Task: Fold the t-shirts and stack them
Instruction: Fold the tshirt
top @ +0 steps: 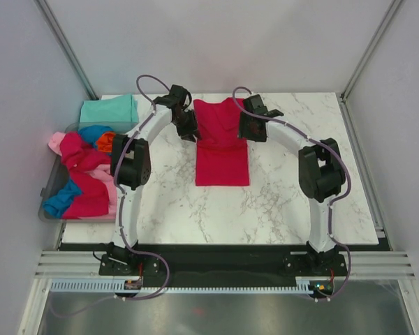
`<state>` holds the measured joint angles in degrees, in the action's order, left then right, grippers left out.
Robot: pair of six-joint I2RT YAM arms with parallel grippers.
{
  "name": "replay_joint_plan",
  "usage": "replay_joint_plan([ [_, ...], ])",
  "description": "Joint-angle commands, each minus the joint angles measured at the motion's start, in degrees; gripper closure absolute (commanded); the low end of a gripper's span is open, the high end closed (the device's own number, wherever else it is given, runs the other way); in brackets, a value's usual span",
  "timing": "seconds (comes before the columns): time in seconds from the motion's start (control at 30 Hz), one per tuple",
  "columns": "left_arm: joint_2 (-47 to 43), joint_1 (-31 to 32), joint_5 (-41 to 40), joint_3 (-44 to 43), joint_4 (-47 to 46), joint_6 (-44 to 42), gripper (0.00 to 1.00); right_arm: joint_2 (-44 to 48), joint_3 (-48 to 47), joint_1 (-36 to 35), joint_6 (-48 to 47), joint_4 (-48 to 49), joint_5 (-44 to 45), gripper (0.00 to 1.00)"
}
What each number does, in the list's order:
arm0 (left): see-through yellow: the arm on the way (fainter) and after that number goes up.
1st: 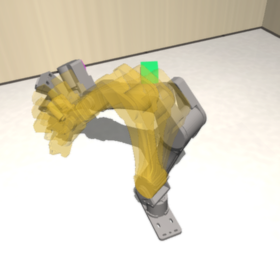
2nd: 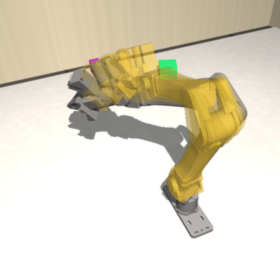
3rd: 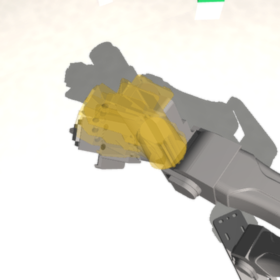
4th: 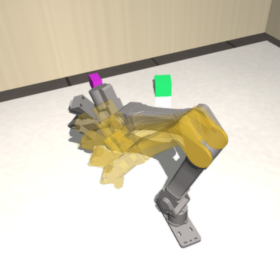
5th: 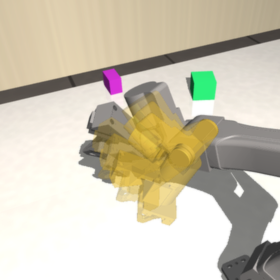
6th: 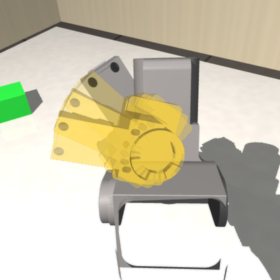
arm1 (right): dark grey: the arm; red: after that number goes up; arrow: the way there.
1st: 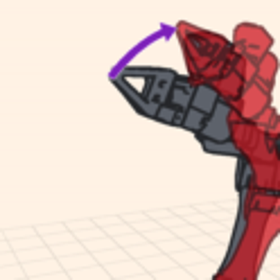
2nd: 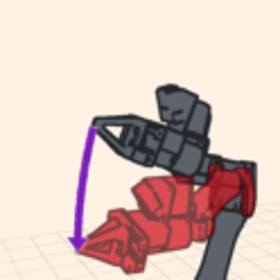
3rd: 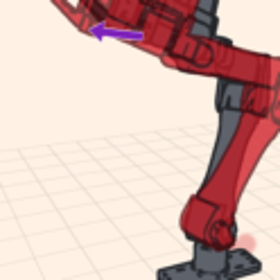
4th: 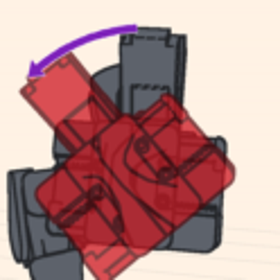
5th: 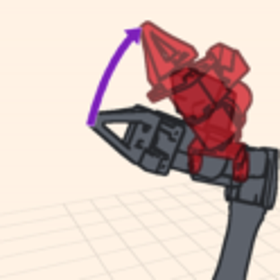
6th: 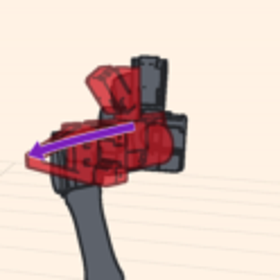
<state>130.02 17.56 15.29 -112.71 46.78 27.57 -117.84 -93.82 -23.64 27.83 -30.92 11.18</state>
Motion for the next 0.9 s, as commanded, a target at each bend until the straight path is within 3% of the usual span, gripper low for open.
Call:
replay_joint_plan([
  [0.0,5.85,-2.88,5.7,-18.08,5.93,-0.42,0.56,-4.74,-11.27,3.5,-1.64,-1.15,-2.47,0.27],
  [0.07,10.58,-4.8,8.25,-26.3,9.27,1.33,0.44,-7.48,-21.86,5.69,-2.26,-5.72,-4.4,0.22],
  [0.1,11.48,-5.51,9.57,-29.47,9.55,2.04,0.17,-9.32,-25.24,6.23,-2.87,-7.47,-4.85,0.22],
  [0.13,11.4,-6.13,11.5,-32.55,9.38,2.74,0.01,-9.6,-28.05,6.58,-3.05,-10.45,-5.03,0.21],
  [0.2,8.51,-7.63,11.26,-32.23,8.85,3.36,0.0,-6.29,-28.97,7.29,-3.4,-10.92,-5.47,0.2],
  [0.3,2.64,-7.72,10.81,-23.66,8.5,1.52,0.0,2.92,-16.44,7.29,-2.62,-7.24,-9.66,0.19],
  [0.33,0.87,-7.54,10.55,-21.09,8.5,1.0,0.0,5.67,-6.91,7.2,-1.83,-3.66,-10.9,0.19],
  [0.4,-5.34,-6.49,9.24,-14.59,8.5,-0.59,0.0,13.47,3.24,6.85,-0.24,0.4,-14.15,0.18],
  [0.47,-10.02,-4.74,5.55,-3.0,6.75,-1.38,0.0,17.98,16.13,6.07,2.3,5.41,-17.24,0.18],
  [0.63,-30.12,-0.35,3.18,28.16,-6.85,-0.15,0.0,28.88,36.21,2.64,6.7,13.23,-22.68,0.18],
  [0.87,-39.39,1.24,3.17,50.55,-15.92,2.75,0.07,32.94,47.05,0.09,10.4,18.43,-22.61,0.23],
])
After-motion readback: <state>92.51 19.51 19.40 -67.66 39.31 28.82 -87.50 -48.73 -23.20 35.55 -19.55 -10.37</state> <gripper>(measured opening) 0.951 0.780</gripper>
